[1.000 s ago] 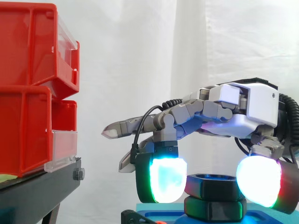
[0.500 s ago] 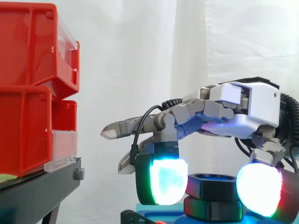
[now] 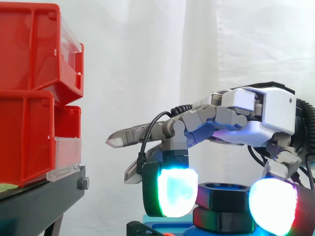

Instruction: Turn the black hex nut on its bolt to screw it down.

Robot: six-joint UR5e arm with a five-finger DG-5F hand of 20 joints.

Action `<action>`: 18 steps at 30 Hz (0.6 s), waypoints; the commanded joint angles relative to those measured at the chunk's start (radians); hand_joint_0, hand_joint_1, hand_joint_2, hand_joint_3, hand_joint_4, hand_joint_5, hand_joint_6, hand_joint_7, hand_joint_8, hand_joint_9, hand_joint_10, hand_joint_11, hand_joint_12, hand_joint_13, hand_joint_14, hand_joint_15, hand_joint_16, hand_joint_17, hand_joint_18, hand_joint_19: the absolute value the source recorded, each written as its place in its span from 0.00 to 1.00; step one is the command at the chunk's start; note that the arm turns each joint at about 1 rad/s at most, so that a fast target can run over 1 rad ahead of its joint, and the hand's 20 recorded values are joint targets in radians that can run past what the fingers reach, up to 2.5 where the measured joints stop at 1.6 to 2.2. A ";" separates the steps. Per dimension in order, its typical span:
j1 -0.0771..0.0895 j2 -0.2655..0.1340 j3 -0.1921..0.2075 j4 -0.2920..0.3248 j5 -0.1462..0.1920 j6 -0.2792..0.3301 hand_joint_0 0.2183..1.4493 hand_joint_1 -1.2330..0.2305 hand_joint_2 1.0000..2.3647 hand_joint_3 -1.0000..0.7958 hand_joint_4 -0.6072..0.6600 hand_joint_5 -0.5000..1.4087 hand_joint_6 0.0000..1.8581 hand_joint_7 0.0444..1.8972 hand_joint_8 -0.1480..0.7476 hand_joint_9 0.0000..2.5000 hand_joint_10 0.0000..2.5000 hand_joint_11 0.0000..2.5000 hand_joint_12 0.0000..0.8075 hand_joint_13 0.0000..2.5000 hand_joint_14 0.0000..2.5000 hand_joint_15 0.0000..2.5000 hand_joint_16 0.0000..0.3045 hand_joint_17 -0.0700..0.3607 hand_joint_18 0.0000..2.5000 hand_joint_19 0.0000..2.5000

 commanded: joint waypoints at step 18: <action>0.000 0.000 -0.002 -0.002 0.000 0.000 0.26 0.28 0.00 0.28 0.73 0.17 0.32 0.55 0.49 0.22 0.00 0.13 0.44 0.11 0.00 0.02 0.18 0.44 0.10 0.07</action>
